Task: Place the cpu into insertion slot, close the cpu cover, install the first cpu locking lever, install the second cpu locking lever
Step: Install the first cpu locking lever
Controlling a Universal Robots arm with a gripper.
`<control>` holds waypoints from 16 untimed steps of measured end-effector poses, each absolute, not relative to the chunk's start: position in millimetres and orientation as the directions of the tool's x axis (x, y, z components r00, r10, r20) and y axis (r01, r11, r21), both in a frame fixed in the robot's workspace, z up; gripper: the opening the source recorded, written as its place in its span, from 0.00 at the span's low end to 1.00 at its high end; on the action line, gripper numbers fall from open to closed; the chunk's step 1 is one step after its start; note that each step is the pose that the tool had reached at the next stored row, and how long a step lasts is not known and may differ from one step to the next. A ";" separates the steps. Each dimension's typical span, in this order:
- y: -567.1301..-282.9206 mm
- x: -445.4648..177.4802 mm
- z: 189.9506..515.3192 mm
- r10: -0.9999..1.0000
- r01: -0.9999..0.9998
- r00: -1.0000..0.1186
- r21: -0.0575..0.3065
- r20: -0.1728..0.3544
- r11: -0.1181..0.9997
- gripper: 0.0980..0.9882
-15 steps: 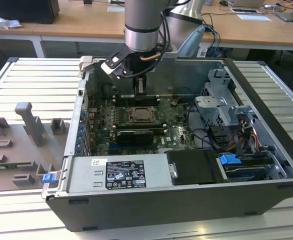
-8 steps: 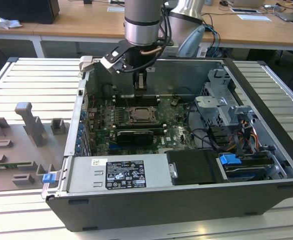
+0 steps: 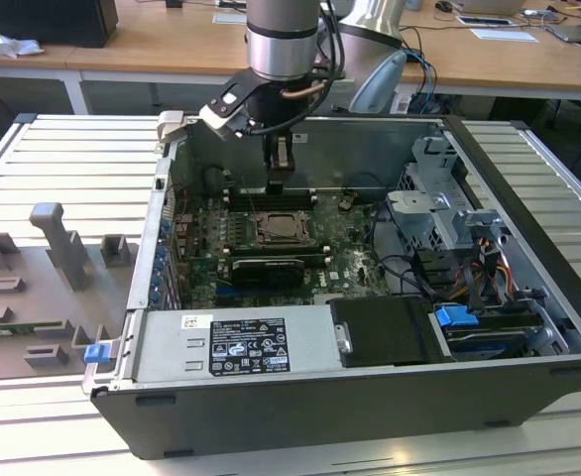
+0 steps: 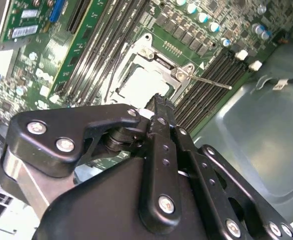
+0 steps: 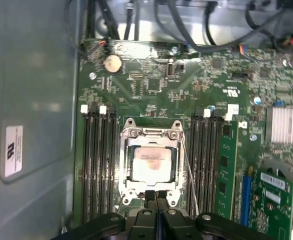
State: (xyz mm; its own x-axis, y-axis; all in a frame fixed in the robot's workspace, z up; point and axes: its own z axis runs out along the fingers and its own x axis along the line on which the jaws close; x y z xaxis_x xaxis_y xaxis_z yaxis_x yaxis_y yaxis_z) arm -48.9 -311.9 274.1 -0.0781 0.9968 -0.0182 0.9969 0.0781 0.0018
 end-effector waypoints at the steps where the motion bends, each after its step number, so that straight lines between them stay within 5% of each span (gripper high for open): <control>1: -311.9 -48.9 274.1 0.996 0.996 -0.090 0.002 -0.018 0.090 0.01; 16: -311.9 -48.9 274.1 0.978 0.978 -0.207 0.002 -0.018 0.207 0.01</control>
